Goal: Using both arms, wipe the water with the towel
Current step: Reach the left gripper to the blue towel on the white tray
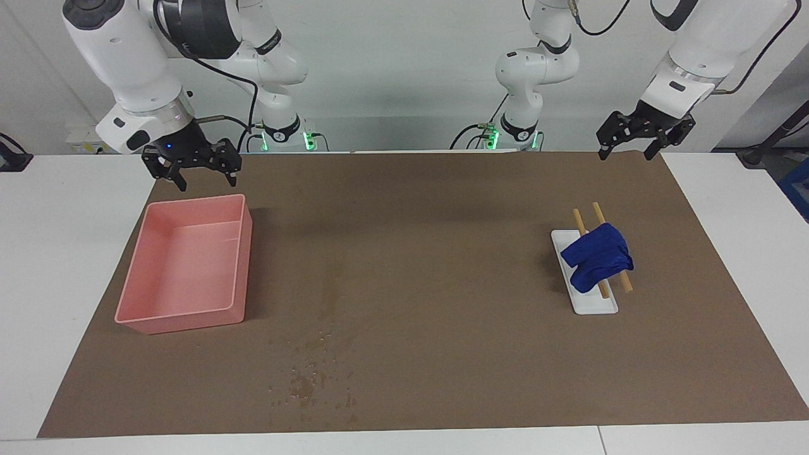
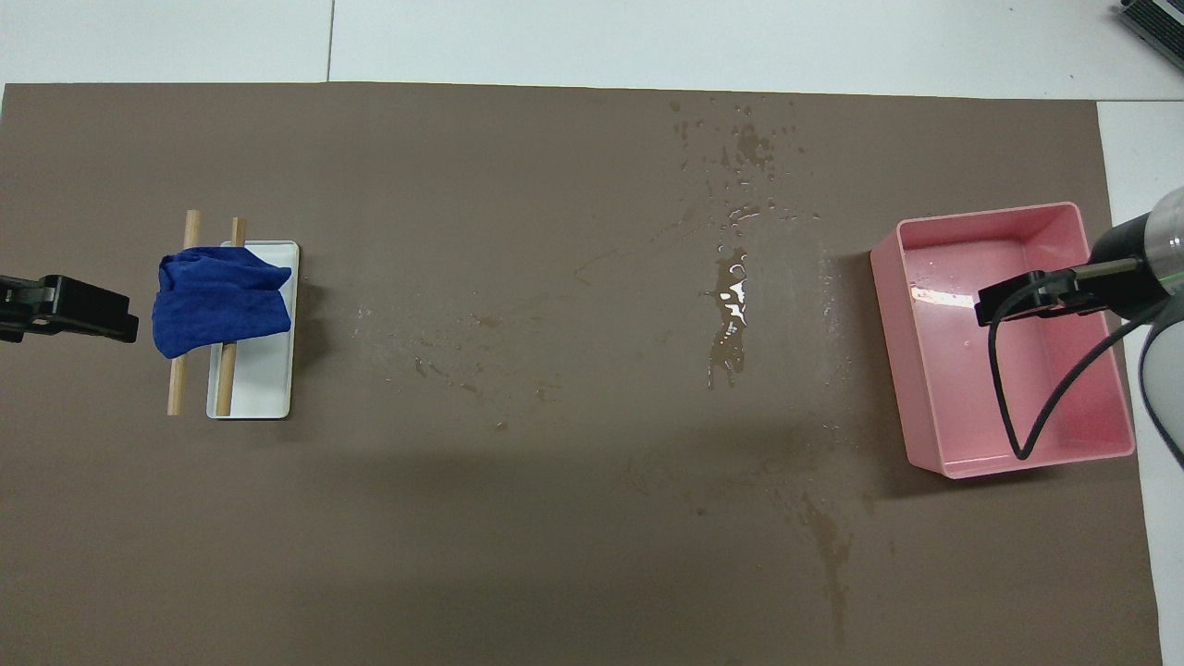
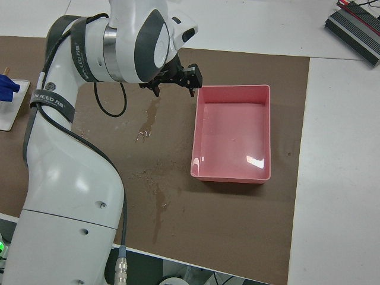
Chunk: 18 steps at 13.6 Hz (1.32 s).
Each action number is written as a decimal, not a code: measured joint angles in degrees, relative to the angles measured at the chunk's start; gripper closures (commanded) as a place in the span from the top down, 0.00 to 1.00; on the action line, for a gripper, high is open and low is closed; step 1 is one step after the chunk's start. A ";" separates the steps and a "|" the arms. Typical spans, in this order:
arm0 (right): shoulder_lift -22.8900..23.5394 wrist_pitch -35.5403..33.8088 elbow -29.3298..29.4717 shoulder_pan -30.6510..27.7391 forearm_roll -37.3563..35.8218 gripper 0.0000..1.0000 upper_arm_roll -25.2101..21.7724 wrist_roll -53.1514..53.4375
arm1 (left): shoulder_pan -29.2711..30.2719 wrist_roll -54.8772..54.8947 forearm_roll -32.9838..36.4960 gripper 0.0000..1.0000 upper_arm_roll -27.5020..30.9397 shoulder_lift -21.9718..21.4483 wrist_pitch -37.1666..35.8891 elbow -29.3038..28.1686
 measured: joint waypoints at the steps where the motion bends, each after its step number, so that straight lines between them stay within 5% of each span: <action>1: 0.00 0.00 0.00 0.00 0.00 1.00 0.00 0.00 | 0.00 0.00 -0.01 1.00 0.00 0.00 0.09 -0.01; 7: 0.00 0.00 0.00 0.00 0.00 1.00 0.00 0.00 | 0.00 -0.03 -0.01 1.00 0.00 -0.04 3.31 -1.09; 12: 0.00 0.00 0.00 0.00 0.00 1.00 0.00 0.00 | 2.81 -0.65 -0.01 1.00 0.67 -0.41 23.15 -12.91; 18: 0.00 0.00 0.00 0.00 0.00 1.00 0.00 0.00 | 6.31 -0.76 -0.01 1.00 0.92 6.65 45.52 -24.75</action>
